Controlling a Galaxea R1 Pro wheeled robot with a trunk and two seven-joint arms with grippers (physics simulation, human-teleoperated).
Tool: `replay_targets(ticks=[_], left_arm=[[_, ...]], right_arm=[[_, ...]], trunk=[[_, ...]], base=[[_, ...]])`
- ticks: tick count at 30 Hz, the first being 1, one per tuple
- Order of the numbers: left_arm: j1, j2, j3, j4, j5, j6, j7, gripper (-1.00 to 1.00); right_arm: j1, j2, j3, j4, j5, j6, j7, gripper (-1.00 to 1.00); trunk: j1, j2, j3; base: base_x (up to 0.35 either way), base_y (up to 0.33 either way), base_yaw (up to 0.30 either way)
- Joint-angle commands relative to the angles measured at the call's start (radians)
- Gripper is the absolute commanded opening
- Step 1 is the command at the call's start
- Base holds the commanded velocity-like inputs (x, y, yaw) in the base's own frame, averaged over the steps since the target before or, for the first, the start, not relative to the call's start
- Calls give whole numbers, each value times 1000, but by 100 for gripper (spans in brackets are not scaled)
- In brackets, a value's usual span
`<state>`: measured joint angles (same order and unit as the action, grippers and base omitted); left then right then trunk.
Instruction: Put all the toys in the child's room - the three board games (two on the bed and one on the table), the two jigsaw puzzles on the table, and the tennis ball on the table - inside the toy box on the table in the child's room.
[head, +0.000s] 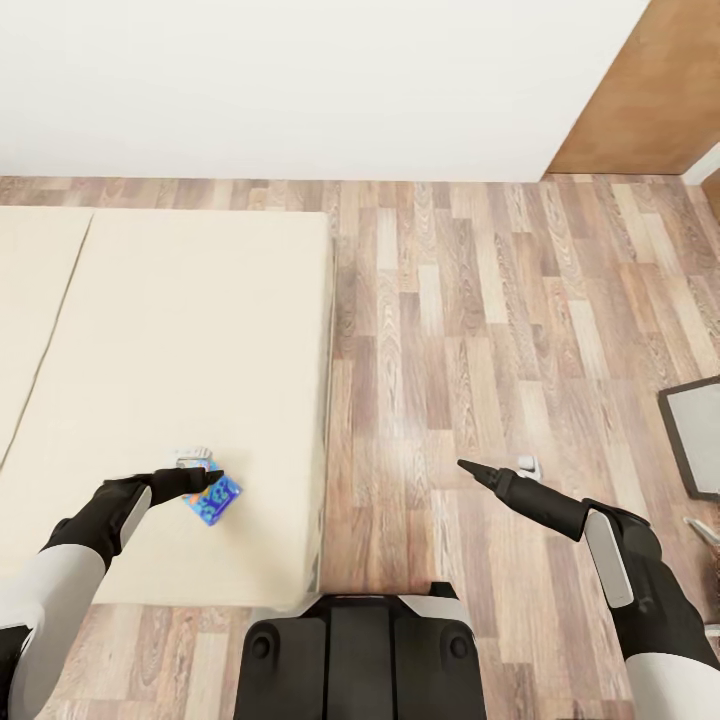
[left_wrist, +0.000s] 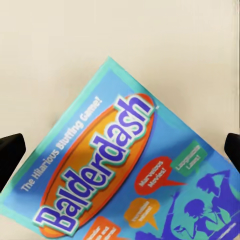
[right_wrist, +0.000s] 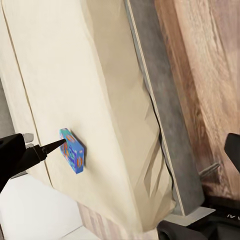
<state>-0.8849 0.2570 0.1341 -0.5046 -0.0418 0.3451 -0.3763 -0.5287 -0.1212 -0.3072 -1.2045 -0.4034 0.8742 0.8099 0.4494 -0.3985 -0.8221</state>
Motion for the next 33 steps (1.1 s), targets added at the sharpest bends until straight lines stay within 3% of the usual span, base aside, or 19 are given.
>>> replay_targets(ticks=[1,20,33], left_arm=[[0,-1,7,-2,-4,8,-7,100],[0,-1,7,-2,-4,8,-7,100],[0,-1,7,-2,-4,8,-7,100]], right_arm=[[-1,0,-1,0,0,5,3,100],[-1,0,-1,1,0,5,3,100],[-1,0,-1,0,0,5,3,100]], trunk=[[1,-2,-1],[1,-2,-1],[1,-2,-1]], base=[[0,-109,0],[0,-136,0],[0,-50,0]])
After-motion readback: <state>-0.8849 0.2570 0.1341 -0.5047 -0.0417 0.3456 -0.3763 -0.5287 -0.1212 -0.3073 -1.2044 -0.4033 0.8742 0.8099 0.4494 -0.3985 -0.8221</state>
